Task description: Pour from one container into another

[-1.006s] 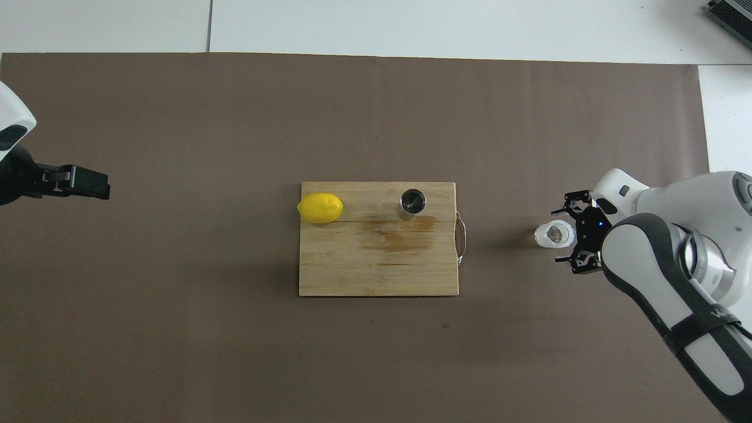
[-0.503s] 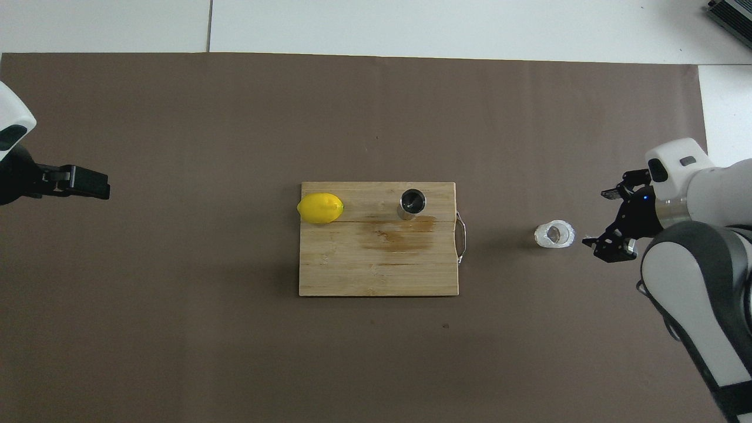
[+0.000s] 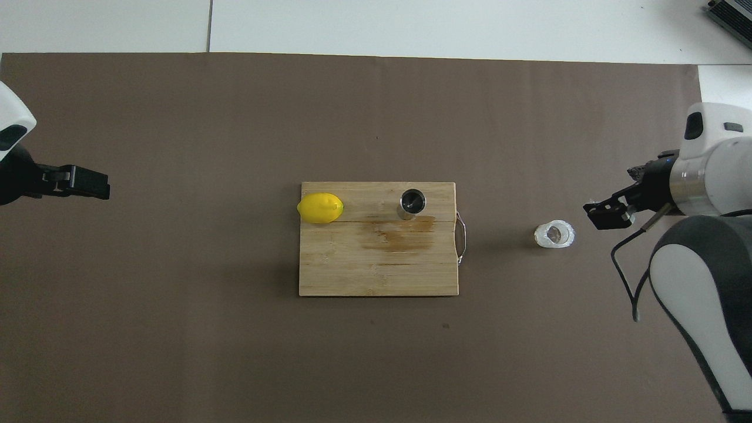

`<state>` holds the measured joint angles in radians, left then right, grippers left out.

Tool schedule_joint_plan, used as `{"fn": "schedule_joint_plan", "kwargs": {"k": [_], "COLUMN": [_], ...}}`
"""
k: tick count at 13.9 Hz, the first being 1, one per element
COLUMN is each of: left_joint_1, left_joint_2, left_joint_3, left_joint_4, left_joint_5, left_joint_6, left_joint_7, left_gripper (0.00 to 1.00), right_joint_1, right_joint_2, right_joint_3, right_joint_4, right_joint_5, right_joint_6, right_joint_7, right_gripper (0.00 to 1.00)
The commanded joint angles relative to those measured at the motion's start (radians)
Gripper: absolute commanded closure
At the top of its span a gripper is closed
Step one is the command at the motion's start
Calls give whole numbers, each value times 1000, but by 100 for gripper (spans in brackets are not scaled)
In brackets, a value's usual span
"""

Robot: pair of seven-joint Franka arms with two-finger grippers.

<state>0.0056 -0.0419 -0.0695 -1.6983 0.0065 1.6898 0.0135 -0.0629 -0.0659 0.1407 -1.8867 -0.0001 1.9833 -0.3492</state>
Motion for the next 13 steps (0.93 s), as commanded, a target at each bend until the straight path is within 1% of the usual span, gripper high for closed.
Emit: {"fn": "schedule_joint_plan", "kwargs": {"k": [1, 2, 3, 6, 10, 13], "left_joint_1": [2, 2, 2, 2, 2, 2], "left_joint_2": [-26, -26, -26, -26, -26, -26], "left_joint_3": [4, 4, 4, 4, 4, 4], "left_joint_4": [-26, -26, -26, -26, -26, -26], "left_joint_5": [-13, -13, -13, -13, -13, -13], "left_joint_6": [-5, -5, -5, -5, -5, -5], "left_joint_7": [3, 3, 3, 3, 3, 3], "left_gripper": [0, 0, 0, 0, 0, 0], "right_joint_1": [32, 52, 63, 58, 37, -29], "right_joint_2": [50, 58, 75, 80, 69, 51], "right_joint_3": [11, 11, 11, 10, -4, 2], "right_joint_4": [101, 142, 187, 271, 328, 325], "right_joint_5": [-41, -58, -75, -75, -69, -63], "right_joint_6": [-89, -130, -176, -279, -403, -446], "right_joint_7": [311, 425, 496, 544, 602, 621], "right_gripper": [0, 0, 0, 0, 0, 0]}}
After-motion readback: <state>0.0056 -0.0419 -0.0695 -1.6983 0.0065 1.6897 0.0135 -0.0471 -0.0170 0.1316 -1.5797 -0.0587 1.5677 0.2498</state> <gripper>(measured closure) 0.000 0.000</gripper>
